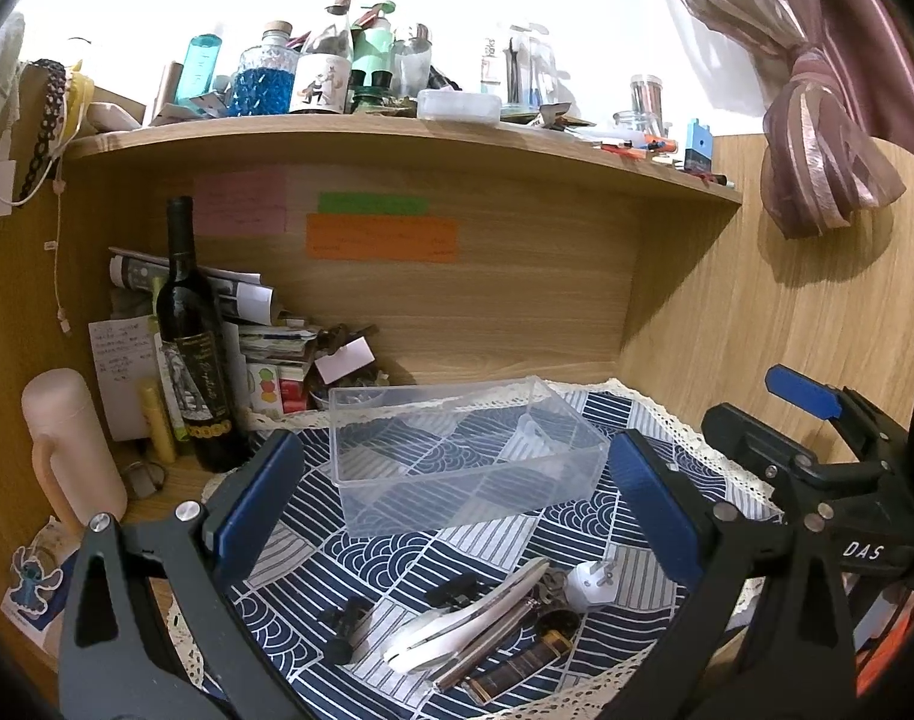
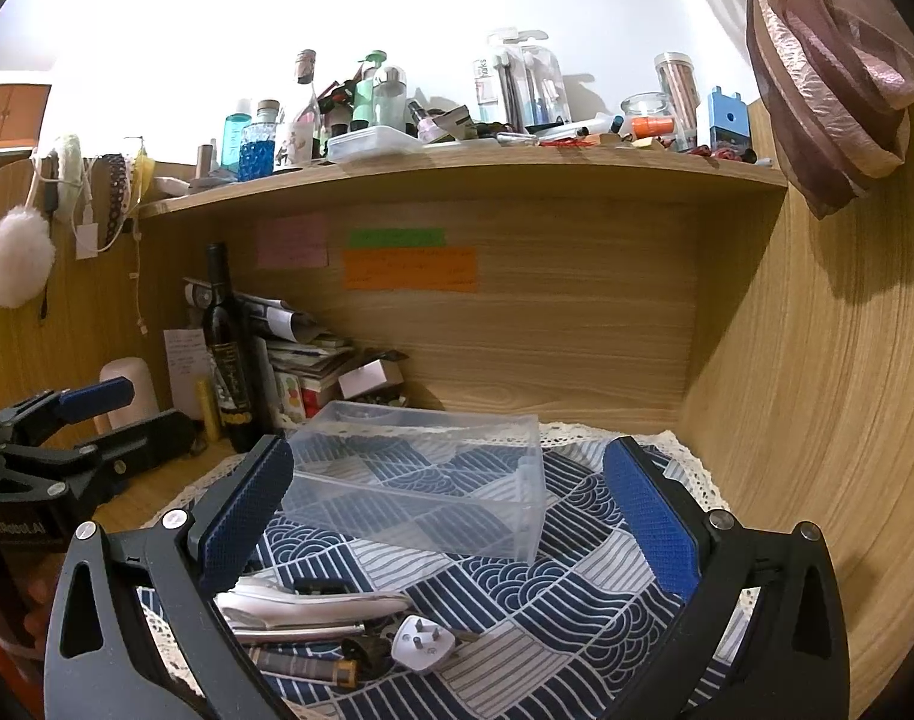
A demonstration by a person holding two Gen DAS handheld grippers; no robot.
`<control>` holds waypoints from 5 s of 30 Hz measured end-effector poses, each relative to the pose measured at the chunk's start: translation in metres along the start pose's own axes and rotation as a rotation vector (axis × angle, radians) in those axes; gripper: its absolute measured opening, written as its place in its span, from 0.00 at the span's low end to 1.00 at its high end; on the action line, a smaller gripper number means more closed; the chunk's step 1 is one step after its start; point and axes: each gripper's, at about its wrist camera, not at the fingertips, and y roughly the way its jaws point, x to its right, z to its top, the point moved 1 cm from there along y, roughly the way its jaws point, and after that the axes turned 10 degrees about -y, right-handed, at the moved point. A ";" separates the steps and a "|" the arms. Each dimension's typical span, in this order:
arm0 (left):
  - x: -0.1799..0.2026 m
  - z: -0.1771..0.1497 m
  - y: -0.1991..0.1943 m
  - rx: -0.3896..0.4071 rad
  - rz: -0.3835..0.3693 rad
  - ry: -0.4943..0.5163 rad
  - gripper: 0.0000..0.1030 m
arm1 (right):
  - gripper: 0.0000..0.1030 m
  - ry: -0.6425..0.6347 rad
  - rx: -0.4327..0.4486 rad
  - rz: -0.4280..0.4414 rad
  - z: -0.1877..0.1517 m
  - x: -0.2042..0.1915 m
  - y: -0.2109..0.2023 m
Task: Organize rigid objects
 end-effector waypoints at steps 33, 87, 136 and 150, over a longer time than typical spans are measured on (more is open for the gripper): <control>0.005 0.000 -0.005 0.000 -0.013 0.001 1.00 | 1.00 0.013 0.009 0.039 0.002 0.000 -0.003; -0.095 -0.109 0.097 -0.457 0.184 -0.052 0.29 | 0.46 0.086 -0.495 0.225 -0.115 -0.014 0.100; -0.055 0.024 0.198 -0.390 0.066 -0.058 0.29 | 0.35 -0.027 -0.334 0.186 -0.004 0.034 0.207; -0.053 -0.007 0.260 -0.540 0.109 0.010 0.29 | 0.35 -0.096 -0.536 0.248 -0.041 0.016 0.272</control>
